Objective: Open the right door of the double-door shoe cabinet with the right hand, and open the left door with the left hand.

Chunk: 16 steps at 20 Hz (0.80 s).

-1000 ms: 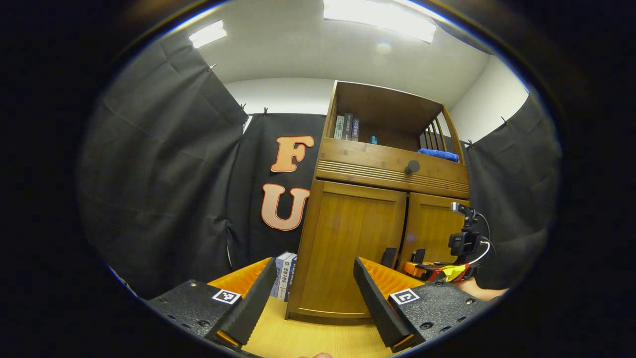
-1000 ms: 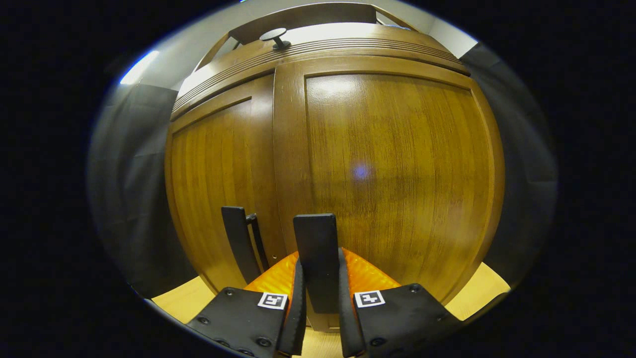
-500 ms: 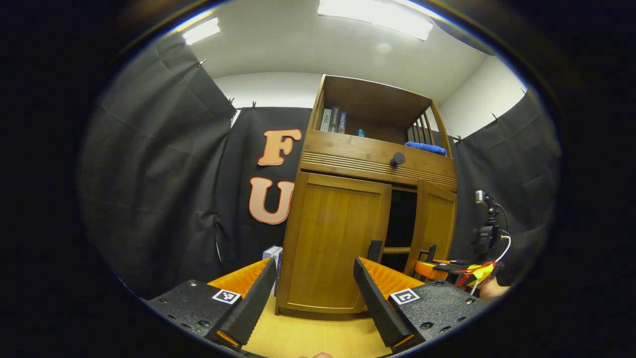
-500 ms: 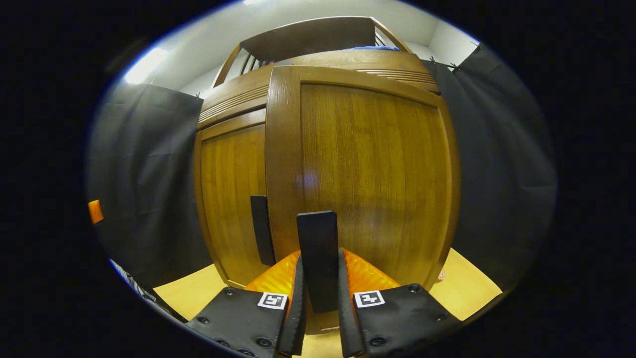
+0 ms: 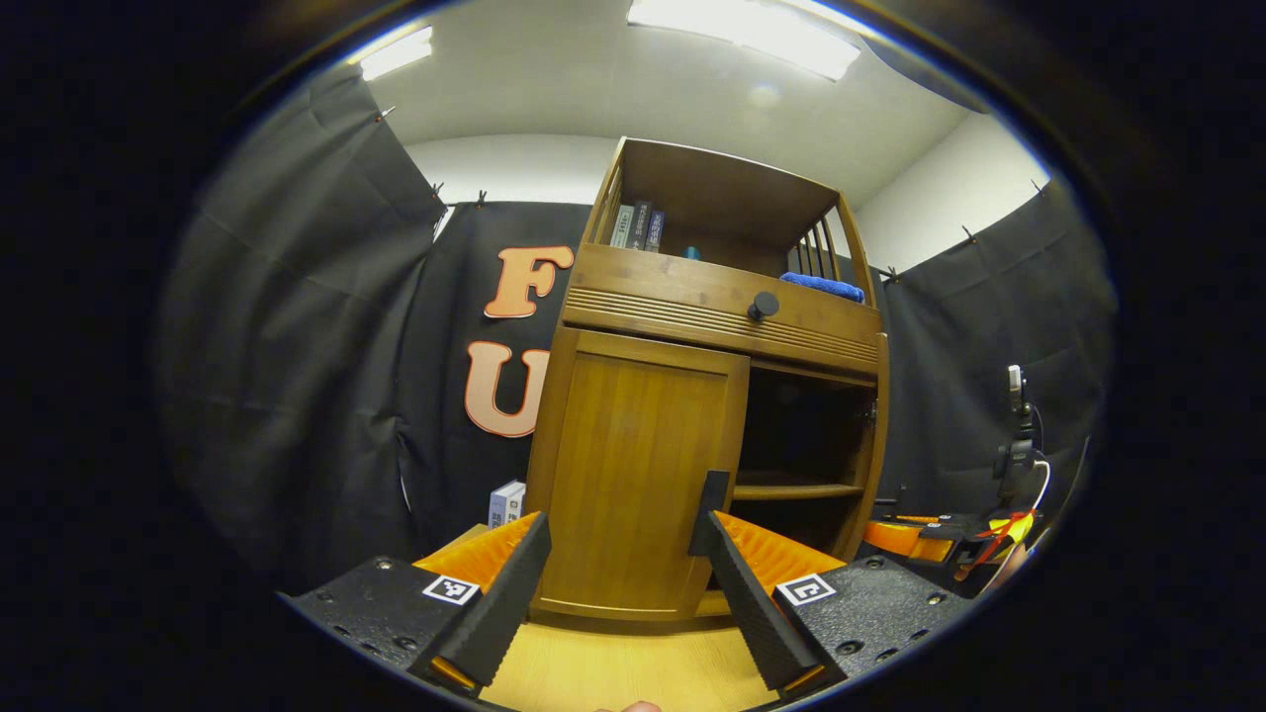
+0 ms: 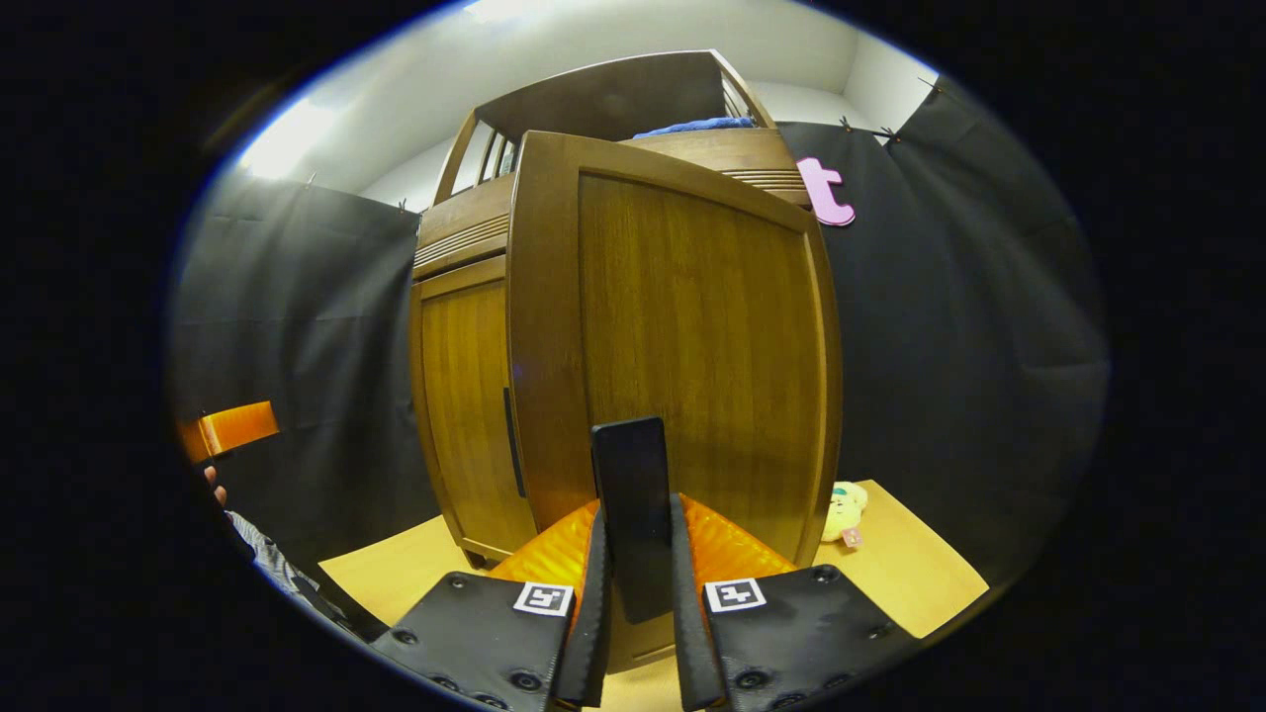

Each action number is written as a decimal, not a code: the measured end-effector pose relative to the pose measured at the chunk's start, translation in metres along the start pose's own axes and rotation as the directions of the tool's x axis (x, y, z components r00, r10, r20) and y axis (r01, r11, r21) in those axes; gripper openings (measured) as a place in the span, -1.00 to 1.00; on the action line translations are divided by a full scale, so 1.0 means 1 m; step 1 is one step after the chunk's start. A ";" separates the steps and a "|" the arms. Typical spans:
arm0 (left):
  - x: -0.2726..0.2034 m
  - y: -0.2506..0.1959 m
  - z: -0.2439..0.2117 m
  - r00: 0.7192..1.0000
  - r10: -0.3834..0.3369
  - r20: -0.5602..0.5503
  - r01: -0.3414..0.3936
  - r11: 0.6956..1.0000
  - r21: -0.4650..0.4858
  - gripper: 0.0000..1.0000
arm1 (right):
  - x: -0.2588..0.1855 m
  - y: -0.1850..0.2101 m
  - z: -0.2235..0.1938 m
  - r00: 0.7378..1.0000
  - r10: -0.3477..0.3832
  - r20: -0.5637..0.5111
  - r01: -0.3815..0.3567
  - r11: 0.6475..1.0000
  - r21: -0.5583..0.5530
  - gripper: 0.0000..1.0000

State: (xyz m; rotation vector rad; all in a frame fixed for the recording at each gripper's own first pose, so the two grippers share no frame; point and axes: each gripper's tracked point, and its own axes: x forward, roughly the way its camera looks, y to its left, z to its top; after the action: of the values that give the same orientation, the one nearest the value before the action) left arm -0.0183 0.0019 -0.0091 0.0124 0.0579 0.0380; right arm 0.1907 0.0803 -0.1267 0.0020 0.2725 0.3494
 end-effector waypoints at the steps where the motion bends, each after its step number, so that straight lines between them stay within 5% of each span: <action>1: 0.002 -0.002 -0.002 1.000 -0.006 -0.004 0.006 1.000 -0.005 0.89 | -0.003 -0.002 0.000 1.000 -0.007 0.001 0.007 1.000 -0.001 -0.34; 16: 0.022 -0.026 -0.021 0.995 -0.087 -0.042 0.086 0.996 -0.018 0.88 | -0.034 -0.052 0.002 0.978 -0.206 0.013 0.206 0.978 -0.012 -0.22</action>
State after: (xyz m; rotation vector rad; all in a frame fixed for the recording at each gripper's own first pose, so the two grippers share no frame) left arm 0.0035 -0.0233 -0.0316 -0.0074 0.1010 -0.0478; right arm 0.1781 0.0196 -0.1182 -0.0367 0.2559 0.1449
